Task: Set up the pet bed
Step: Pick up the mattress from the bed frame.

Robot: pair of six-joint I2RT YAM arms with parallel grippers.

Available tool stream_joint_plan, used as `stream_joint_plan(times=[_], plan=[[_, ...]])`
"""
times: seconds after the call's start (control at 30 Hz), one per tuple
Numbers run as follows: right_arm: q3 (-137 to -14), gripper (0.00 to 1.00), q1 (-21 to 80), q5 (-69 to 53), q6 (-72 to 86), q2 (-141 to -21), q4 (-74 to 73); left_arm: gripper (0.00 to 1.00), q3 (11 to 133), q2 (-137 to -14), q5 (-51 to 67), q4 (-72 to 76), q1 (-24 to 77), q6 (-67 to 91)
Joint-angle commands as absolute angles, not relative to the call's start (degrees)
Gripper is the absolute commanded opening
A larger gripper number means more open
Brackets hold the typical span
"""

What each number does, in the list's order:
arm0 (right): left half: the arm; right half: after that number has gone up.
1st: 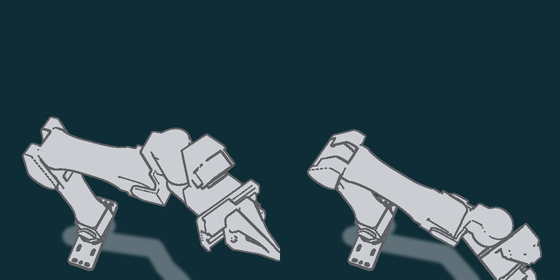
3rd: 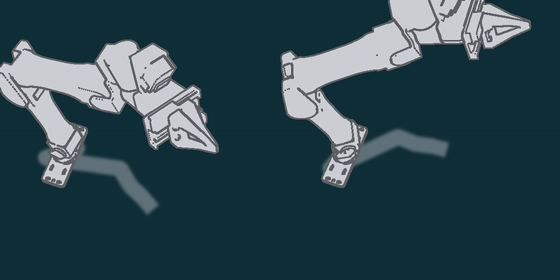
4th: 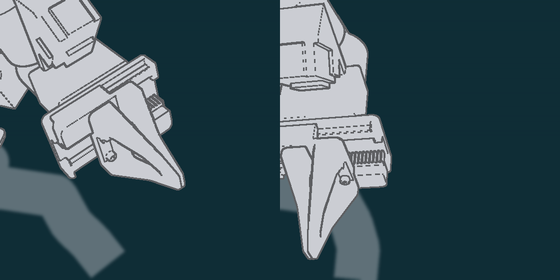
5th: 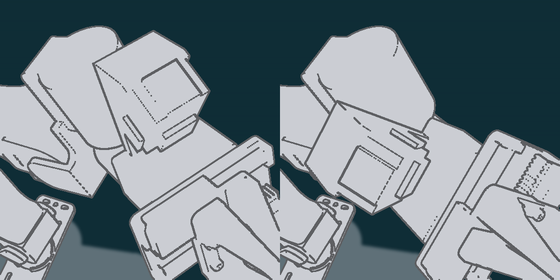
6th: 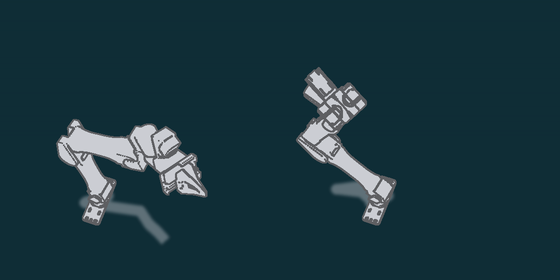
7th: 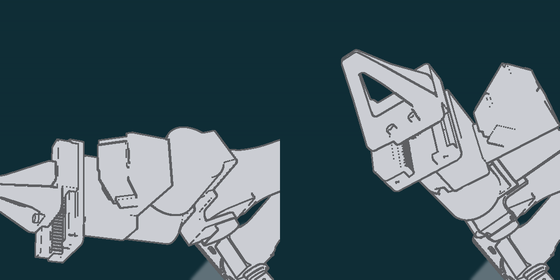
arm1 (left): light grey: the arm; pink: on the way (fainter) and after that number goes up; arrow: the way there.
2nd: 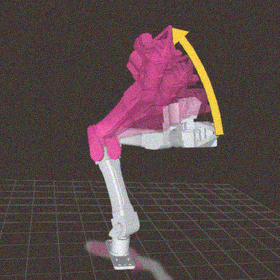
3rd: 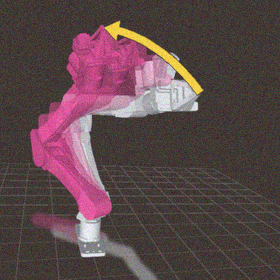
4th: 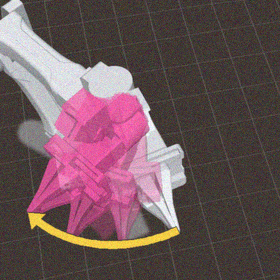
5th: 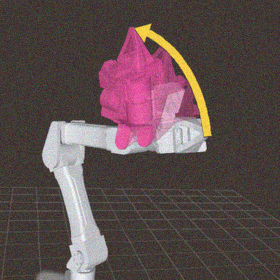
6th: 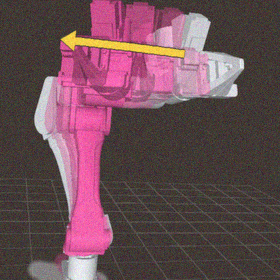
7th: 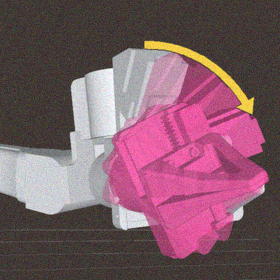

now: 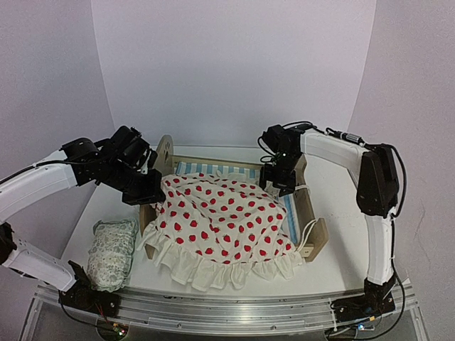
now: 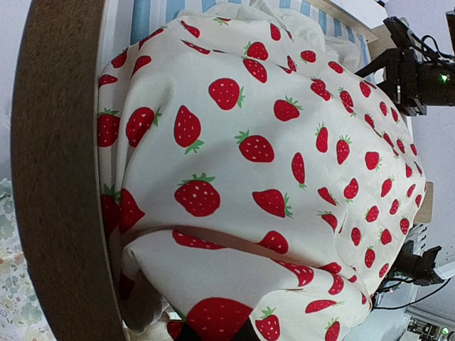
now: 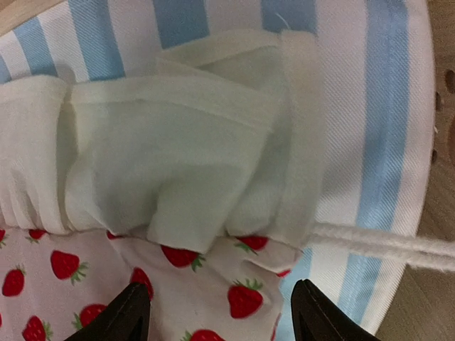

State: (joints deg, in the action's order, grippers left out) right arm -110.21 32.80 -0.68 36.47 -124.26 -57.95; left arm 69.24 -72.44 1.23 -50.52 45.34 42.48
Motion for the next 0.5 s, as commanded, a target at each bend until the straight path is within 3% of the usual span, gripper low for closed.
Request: stream_joint_plan(times=[0.0,0.2,0.33,0.47], plan=[[-113.92,0.69,32.96,-5.57,37.51,-127.45,-56.59,0.00,68.85,-71.75,-1.35,-50.63,45.19,42.80],[-111.64,0.59,32.96,-6.70,38.42,-128.90,-54.38,0.00,68.89,-71.74,-1.67,-50.30,45.16,42.80],[-111.98,0.29,32.96,-7.08,38.68,-128.53,-54.17,0.00,69.00,-72.14,-1.55,-50.58,45.18,42.71],[-113.28,0.09,32.96,-5.96,37.77,-126.50,-54.31,0.00,69.65,-72.53,-1.30,-50.37,45.23,42.56]])
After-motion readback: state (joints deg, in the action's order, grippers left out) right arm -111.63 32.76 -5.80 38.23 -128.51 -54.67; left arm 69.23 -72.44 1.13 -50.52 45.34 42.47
